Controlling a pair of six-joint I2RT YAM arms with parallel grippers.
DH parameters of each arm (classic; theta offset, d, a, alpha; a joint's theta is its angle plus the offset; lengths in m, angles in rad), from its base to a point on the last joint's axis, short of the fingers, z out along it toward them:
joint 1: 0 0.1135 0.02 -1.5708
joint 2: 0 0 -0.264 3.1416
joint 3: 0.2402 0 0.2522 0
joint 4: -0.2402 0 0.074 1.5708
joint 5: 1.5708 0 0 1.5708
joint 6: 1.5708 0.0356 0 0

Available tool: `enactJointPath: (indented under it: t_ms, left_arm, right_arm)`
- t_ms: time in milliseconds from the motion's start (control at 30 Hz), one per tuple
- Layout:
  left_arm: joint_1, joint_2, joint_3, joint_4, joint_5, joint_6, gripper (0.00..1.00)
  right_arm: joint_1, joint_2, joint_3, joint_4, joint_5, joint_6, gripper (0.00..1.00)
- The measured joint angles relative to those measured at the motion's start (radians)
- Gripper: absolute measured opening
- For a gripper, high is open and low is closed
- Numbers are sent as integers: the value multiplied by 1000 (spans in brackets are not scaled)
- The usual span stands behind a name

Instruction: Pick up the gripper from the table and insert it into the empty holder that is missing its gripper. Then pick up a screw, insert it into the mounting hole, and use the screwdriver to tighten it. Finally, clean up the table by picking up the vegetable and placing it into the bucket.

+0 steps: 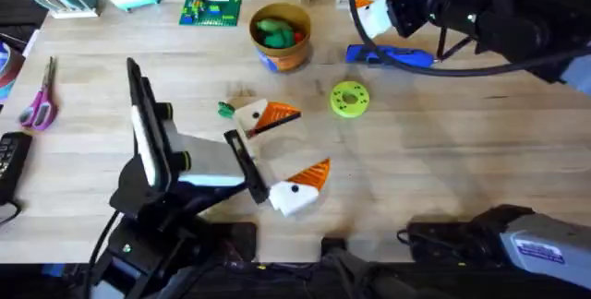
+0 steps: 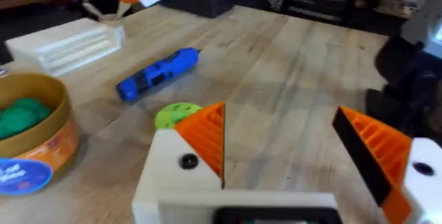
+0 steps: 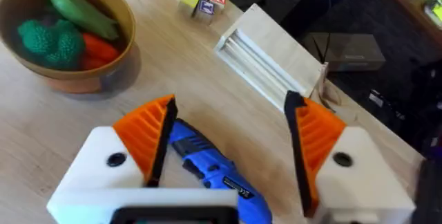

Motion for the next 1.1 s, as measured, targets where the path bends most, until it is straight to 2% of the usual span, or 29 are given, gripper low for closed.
enactJointPath:
  t_ms: [100, 267, 400, 467, 567, 667, 833, 900, 1000, 1100]
  left_arm:
    - [0, 1, 117, -174, -188, -55, 992]
    - [0, 80, 467, -534, -537, -103, 992]
    - [0, 251, 745, -807, -755, -144, 992]
    - [0, 358, 851, -894, -829, -170, 992]
    - [0, 540, 987, -989, -895, -191, 992]
    - [0, 699, 1066, -1022, -924, -197, 992]
    - [0, 897, 1098, -1025, -909, -214, 992]
    - [0, 958, 1098, -1028, -905, -247, 992]
    - [20, 1024, 1098, -1036, -903, -405, 992]
    - [81, 1090, 1098, -1071, -878, -641, 991]
  right_arm:
    - [19, 0, 0, -10, -1, 10, 912]
    - [24, 0, 0, -10, -3, 16, 912]
    - [24, 0, 0, -10, -3, 16, 912]
    - [24, 0, 0, -10, -3, 16, 913]
    - [24, 0, 0, -10, -3, 16, 913]
    - [24, 0, 0, -10, -3, 16, 913]
    - [24, 0, 0, -10, -3, 16, 912]
    - [24, 0, 0, -10, -3, 16, 913]
    - [24, 0, 0, -10, -3, 16, 912]
    - [24, 0, 0, -10, -3, 16, 912]
